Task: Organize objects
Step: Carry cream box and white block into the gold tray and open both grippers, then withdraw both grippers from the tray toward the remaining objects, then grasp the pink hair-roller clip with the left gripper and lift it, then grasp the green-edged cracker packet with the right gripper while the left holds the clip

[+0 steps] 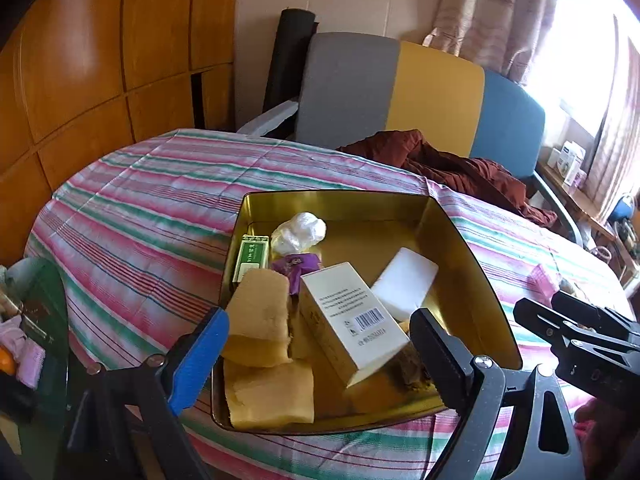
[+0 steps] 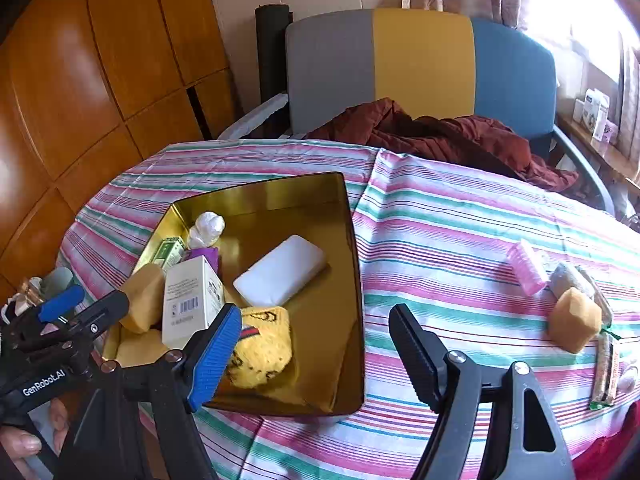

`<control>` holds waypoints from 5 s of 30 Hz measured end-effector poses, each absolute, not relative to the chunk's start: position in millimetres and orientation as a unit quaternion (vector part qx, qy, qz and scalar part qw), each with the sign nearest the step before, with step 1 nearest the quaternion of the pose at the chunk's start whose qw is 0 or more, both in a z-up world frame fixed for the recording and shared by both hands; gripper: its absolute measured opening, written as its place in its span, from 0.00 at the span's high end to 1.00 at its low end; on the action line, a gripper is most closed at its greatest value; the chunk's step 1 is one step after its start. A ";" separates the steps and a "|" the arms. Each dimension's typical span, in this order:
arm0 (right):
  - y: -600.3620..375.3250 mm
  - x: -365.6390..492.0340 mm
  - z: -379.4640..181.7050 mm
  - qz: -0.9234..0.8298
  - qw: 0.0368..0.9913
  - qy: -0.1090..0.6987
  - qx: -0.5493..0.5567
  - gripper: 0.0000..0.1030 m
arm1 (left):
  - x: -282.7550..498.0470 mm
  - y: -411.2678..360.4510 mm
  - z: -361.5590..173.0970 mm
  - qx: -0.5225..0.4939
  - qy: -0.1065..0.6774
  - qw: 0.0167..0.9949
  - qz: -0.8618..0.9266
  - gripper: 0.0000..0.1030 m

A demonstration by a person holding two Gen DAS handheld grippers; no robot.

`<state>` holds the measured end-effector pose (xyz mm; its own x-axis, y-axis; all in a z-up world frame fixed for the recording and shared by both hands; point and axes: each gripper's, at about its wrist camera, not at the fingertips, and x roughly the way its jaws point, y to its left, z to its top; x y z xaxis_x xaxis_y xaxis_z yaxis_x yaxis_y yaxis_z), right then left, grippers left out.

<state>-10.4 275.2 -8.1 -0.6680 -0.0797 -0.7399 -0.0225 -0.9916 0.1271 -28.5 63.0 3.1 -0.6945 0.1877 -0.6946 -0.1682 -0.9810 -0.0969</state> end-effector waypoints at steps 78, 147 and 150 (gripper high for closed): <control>585.7 34.8 -26.5 -0.855 -0.267 -0.257 0.362 0.19 | -27.3 296.5 2.7 -0.369 0.151 0.274 0.875 0.05; 627.6 33.5 -113.7 -0.713 -0.350 -0.274 0.543 0.20 | 1.2 290.3 -6.1 -0.424 0.098 0.383 0.815 0.32; 621.6 33.6 -113.4 -0.719 -0.350 -0.261 0.540 0.31 | 3.0 276.4 -2.8 -0.422 0.088 0.377 0.820 0.32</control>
